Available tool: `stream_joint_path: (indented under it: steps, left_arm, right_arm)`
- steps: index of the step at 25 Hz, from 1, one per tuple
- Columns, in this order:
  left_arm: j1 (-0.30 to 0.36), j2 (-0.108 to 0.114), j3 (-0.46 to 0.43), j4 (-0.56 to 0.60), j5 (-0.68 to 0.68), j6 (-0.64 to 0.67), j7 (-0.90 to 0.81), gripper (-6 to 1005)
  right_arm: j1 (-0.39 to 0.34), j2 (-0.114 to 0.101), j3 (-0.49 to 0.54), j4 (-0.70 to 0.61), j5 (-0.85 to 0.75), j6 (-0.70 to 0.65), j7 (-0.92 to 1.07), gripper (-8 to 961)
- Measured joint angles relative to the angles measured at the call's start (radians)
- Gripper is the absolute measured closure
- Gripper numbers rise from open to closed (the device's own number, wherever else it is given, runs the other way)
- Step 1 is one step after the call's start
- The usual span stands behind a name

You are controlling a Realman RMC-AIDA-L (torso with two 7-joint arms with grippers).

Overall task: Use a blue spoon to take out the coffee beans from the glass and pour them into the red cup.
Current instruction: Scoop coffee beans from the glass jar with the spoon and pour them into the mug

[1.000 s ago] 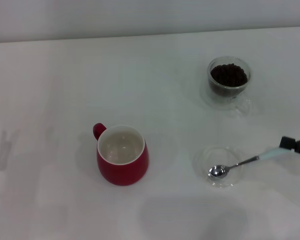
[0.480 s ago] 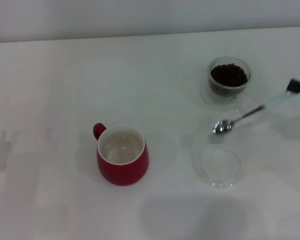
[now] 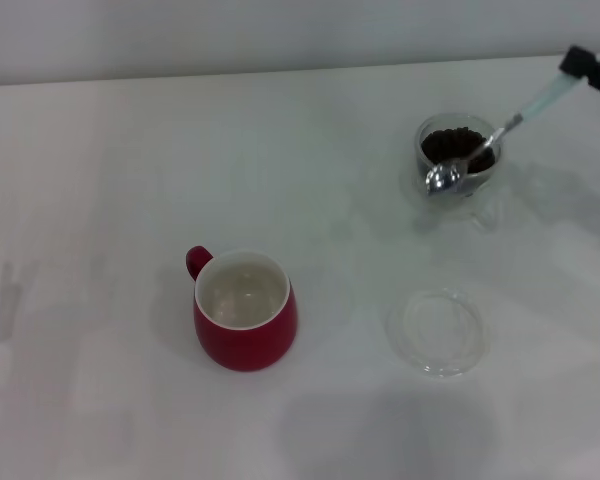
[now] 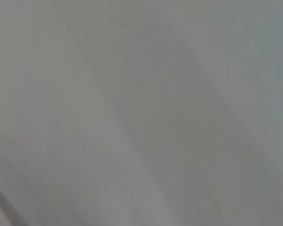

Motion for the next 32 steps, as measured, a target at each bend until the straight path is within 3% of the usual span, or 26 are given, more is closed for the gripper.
stream_joint_path:
  steps: [8, 17, 23, 32]
  left_arm:
    - [-0.002, 0.000, 0.002, 0.000, 0.000, 0.000, 0.000, 268]
    - [-0.004, 0.000, 0.002, 0.000, 0.000, 0.000, 0.000, 268]
    - [-0.007, 0.000, 0.002, 0.000, 0.000, 0.000, 0.000, 266]
    - [-0.008, 0.000, 0.002, 0.000, 0.000, 0.000, 0.000, 267]
  right_arm:
    - [0.059, -0.001, 0.000, 0.002, 0.052, 0.074, -0.054, 808]
    - [0.076, 0.001, -0.001, 0.003, 0.093, 0.108, -0.156, 808]
    - [0.075, 0.035, 0.001, 0.003, 0.102, 0.153, -0.253, 809]
    - [0.083, 0.065, 0.000, 0.001, 0.124, 0.188, -0.339, 808]
